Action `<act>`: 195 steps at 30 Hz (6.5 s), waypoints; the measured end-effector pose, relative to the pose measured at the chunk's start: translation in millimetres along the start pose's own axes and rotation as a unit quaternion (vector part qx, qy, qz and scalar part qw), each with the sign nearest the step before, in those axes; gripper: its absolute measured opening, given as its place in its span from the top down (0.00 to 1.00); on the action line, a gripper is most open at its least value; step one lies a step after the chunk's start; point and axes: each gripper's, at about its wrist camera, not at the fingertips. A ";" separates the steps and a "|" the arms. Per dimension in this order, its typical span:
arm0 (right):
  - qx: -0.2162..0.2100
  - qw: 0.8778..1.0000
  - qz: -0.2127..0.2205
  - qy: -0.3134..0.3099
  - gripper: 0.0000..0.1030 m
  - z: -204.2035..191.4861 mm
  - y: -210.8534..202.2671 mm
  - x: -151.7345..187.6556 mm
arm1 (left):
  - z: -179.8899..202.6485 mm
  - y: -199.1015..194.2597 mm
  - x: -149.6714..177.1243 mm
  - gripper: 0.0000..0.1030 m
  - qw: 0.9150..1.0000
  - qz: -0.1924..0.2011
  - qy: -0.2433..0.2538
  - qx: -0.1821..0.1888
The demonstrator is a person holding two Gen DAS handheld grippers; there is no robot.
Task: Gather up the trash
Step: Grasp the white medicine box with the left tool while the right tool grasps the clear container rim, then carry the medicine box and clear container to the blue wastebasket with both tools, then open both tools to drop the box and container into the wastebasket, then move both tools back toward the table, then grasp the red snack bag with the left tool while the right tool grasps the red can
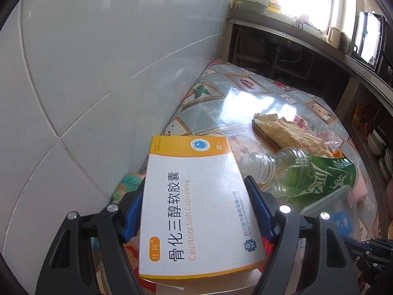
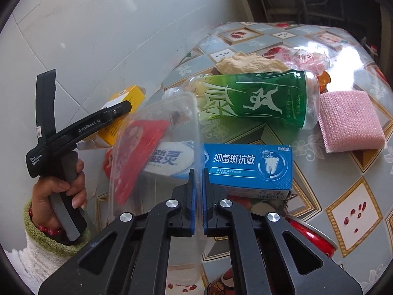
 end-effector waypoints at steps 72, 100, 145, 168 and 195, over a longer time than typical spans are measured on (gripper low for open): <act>0.194 0.885 0.307 0.290 0.98 160.7 -314.8 174.2 | 345.6 -172.5 67.4 0.29 0.894 0.018 0.215 0.393; 0.385 0.753 0.174 0.505 0.63 410.6 -235.2 306.5 | 664.5 -24.7 253.2 0.22 0.799 -0.294 0.396 0.344; 0.363 0.915 0.124 0.123 0.07 87.8 -230.8 146.1 | 166.6 -144.2 96.1 0.05 0.925 -0.039 0.160 0.342; 0.222 0.969 0.081 0.064 0.07 6.6 -120.5 86.8 | 22.6 -88.4 123.3 0.05 0.968 0.069 0.222 0.099; 0.086 0.983 0.033 0.160 0.08 30.2 -66.8 63.0 | 49.4 -16.4 150.8 0.65 0.934 0.068 0.346 -0.058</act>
Point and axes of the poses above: each gripper's, at about its wrist camera, not at the fingertips, and y roughly the way its jaws point, z to its right, x to its underside, and after that the axes turned 5 degrees about -y, right-handed
